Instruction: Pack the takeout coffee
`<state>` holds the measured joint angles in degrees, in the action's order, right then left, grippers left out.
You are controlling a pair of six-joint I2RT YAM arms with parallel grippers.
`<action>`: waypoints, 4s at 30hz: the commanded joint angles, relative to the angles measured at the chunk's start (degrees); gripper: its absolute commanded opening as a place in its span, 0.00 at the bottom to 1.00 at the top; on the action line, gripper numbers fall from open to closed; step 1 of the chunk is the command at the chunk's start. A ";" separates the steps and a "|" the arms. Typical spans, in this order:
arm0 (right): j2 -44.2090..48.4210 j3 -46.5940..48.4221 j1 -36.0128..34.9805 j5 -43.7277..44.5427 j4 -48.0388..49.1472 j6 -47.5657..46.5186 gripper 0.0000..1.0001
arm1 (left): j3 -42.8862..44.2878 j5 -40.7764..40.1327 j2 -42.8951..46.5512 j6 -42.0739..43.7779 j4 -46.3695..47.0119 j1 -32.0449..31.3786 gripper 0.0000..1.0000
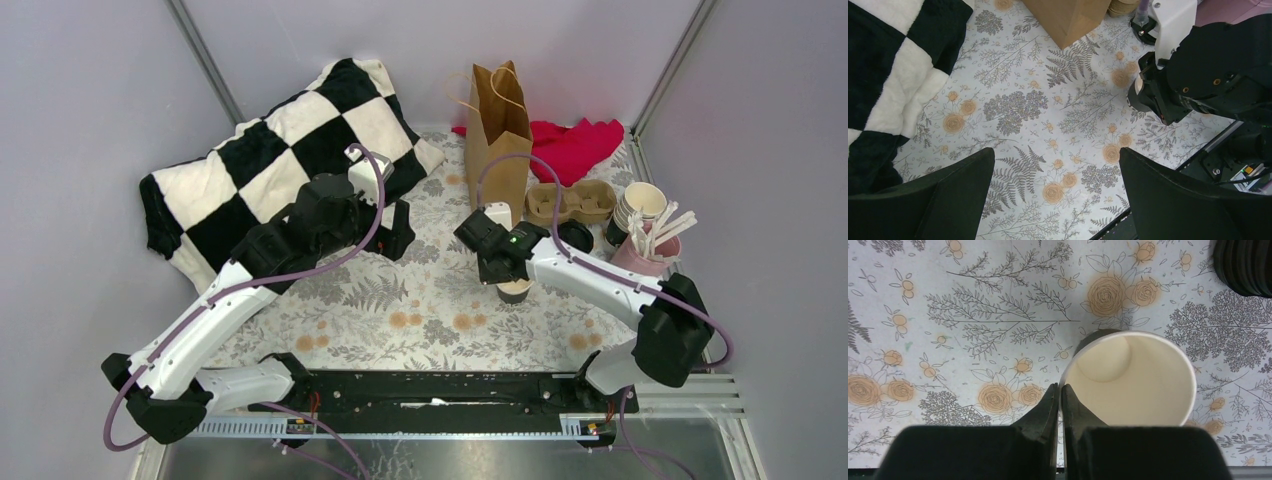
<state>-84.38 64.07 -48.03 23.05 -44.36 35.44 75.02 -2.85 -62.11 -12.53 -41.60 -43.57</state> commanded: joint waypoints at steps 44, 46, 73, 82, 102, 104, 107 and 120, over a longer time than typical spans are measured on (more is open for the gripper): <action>-13.89 8.04 47.68 -28.02 9.09 -23.90 0.40 | 6.19 1.27 -3.33 -0.66 -1.03 -0.22 0.99; -14.13 8.08 47.68 -27.29 9.33 -24.20 0.37 | 6.19 1.14 -3.36 -0.73 -1.17 -0.28 0.99; -10.61 11.89 47.69 -26.09 4.48 -24.10 0.00 | 6.63 1.00 -4.76 -1.47 -1.16 -0.28 0.99; -3.84 15.89 47.70 -24.28 -2.57 -22.46 0.00 | 8.82 1.61 -6.79 -3.62 -2.29 -0.28 0.99; 18.22 3.92 34.32 -77.82 35.90 19.56 0.00 | -0.86 22.08 -7.39 -48.29 25.02 -0.18 0.99; 19.51 1.70 32.46 -78.43 42.45 25.46 0.00 | -4.47 22.95 -5.91 -52.84 30.04 -0.15 0.99; 21.06 -0.11 30.36 -77.49 46.64 28.75 0.00 | -6.70 22.86 -5.29 -56.85 31.15 -0.21 0.99; 24.20 -5.13 29.16 -75.50 51.82 35.57 0.00 | -13.67 23.47 -1.22 -61.45 40.50 -0.75 0.99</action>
<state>-62.11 58.89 -18.28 -51.53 3.25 67.92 61.47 19.33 -64.53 -72.27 -7.46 -44.14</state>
